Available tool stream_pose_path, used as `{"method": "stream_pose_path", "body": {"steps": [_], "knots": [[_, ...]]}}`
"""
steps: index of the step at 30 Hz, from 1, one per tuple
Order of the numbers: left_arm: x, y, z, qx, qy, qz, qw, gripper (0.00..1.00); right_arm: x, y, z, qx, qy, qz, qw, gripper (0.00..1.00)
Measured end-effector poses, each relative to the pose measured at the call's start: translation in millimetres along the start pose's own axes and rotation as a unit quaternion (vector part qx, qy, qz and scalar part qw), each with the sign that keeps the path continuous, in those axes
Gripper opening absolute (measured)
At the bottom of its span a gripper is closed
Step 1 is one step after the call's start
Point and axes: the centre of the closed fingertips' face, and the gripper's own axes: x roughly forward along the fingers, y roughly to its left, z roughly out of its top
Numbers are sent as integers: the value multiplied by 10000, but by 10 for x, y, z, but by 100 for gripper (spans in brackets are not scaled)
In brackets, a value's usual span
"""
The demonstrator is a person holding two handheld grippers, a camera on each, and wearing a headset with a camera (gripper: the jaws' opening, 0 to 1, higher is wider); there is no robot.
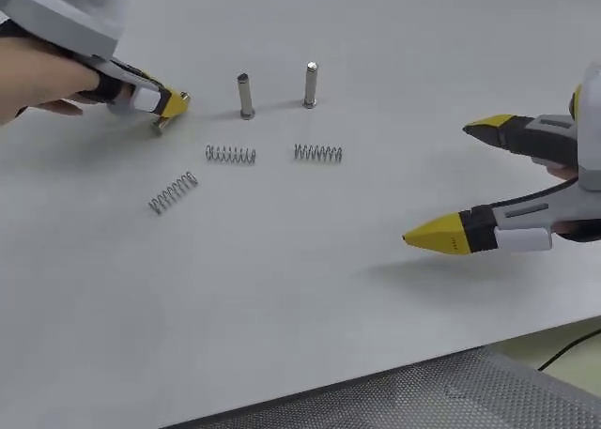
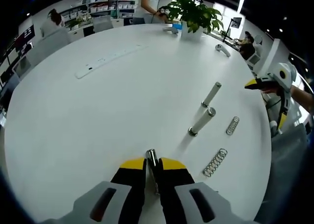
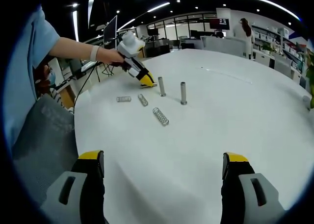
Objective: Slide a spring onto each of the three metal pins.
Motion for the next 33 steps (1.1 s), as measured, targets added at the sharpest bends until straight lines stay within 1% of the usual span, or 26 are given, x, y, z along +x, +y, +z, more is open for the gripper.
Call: {"method": "stream_pose_path", "body": {"steps": [10, 14, 19, 21, 29, 33], "knots": [[37, 15, 13, -51, 128, 69, 9999, 1, 6, -19, -20, -21, 24, 10, 10000, 100], [49, -9, 20, -15, 176, 106, 9998, 1, 10, -18, -37, -19, 37, 12, 10000, 100], [41, -7, 8, -42, 242, 166, 9996, 0, 17, -12, -50, -21, 51, 18, 10000, 100], [38, -13, 0, -3, 272, 184, 9995, 0, 20, -10, -53, -22, 52, 19, 10000, 100], [16, -48, -27, -49, 294, 250, 9992, 0, 37, 17, -54, -28, 53, 47, 10000, 100], [-4, -64, -31, -113, 234, 263, 9993, 0, 35, 29, -46, -32, 47, 57, 10000, 100]]}}
